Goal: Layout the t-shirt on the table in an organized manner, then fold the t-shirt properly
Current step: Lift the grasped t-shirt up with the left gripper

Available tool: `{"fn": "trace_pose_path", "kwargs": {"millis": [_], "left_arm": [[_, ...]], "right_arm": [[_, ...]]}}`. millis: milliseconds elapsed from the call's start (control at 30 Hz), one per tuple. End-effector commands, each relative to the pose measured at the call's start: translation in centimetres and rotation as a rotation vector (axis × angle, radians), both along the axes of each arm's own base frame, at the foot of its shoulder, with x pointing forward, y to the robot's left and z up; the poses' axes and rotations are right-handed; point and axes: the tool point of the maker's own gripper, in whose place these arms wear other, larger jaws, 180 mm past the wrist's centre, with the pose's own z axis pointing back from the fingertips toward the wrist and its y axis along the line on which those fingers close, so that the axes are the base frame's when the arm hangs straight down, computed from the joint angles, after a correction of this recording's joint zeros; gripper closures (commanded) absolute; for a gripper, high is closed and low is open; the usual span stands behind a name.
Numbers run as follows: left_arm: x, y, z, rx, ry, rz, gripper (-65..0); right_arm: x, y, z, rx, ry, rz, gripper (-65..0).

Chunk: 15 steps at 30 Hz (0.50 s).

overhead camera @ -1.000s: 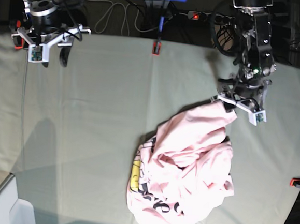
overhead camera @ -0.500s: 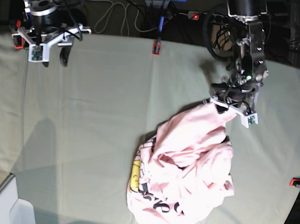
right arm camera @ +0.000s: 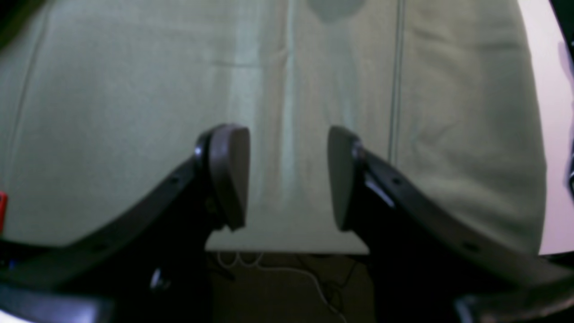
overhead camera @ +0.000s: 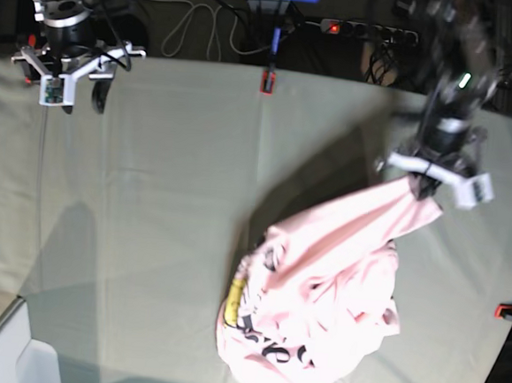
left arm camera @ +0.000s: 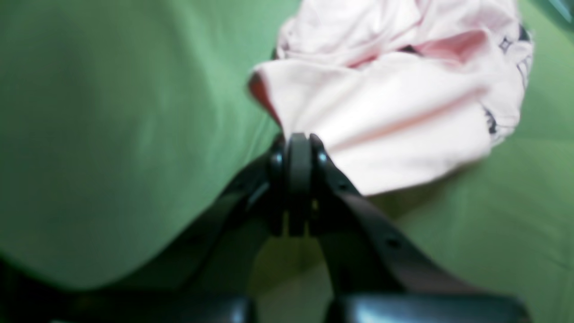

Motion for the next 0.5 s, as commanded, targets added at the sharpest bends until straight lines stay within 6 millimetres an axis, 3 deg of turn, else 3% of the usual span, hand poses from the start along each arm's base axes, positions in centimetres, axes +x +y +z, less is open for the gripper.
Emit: {"fn": "trace_pose_path", "kwargs": {"millis": [0, 100, 267, 467], "left_arm": [[-0.4, 2.0, 1.2, 0.038, -0.033, 0.044, 0.0], [-2.2, 6.2, 1.5, 0.009, -0.037, 0.149, 0.0], [-5.6, 12.1, -0.4, -0.046, 0.008, 0.304, 0.0], [-6.7, 11.3, -1.4, -0.053, 0.013, 0.179, 0.0]], "right_arm": [[0.3, 0.0, 0.8, -0.005, -0.031, 0.007, -29.2], [1.1, 0.0, 1.2, -0.004, -0.054, 0.008, -29.2], [1.9, 0.1, 1.6, -0.002, -0.077, 0.010, -29.2], [2.6, 0.3, 1.9, 0.003, -0.097, 0.012, -29.2]]}}
